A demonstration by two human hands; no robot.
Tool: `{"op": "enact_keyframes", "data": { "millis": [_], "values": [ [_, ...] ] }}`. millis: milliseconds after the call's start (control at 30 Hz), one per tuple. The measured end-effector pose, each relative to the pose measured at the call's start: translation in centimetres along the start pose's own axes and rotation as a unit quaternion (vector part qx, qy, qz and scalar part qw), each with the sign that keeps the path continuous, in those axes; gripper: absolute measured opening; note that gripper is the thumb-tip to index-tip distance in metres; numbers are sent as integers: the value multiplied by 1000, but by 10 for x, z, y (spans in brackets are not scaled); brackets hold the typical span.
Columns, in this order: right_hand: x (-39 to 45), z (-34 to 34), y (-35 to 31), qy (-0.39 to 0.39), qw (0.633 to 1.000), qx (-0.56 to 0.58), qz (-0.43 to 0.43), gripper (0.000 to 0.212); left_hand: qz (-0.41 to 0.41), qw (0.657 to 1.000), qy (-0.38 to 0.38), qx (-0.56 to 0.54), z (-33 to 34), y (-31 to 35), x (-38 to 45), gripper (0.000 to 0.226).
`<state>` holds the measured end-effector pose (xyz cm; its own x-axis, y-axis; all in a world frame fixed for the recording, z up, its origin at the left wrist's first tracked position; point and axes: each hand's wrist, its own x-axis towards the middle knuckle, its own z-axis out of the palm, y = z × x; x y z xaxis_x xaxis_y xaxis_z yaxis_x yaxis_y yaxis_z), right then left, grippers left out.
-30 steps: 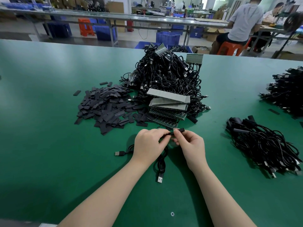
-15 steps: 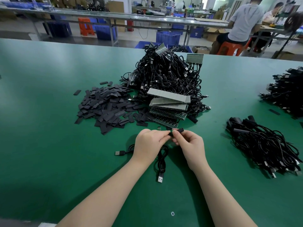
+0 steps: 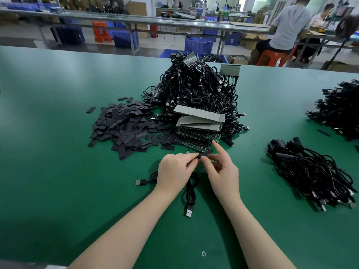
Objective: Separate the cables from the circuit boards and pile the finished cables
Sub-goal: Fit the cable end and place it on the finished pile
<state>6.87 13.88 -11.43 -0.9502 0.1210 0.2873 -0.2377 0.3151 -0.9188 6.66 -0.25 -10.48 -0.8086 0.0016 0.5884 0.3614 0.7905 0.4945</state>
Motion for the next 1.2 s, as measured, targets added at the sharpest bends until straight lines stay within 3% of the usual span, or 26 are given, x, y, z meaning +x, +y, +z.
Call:
{"op": "enact_keyframes", "data": {
  "millis": [233,767,900,1033,1200],
  "values": [
    [-2,1,0,14,997,-64,-35,46,28,999,-19,2,-1,2,1,22],
    [-2,1,5,-6,999,-43,-12,45,18,999,-33,-16,0,-3,-1,24],
    [0,1,2,-15,999,-34,-1,54,19,1000,-14,-16,1,-3,-1,25],
    [4,0,0,-40,993,-109,-22,5,59,997,40,11,1,-4,0,35],
    [4,-3,-1,-56,997,-51,1,21,100,992,68,31,5,-7,0,36]
  ]
}}
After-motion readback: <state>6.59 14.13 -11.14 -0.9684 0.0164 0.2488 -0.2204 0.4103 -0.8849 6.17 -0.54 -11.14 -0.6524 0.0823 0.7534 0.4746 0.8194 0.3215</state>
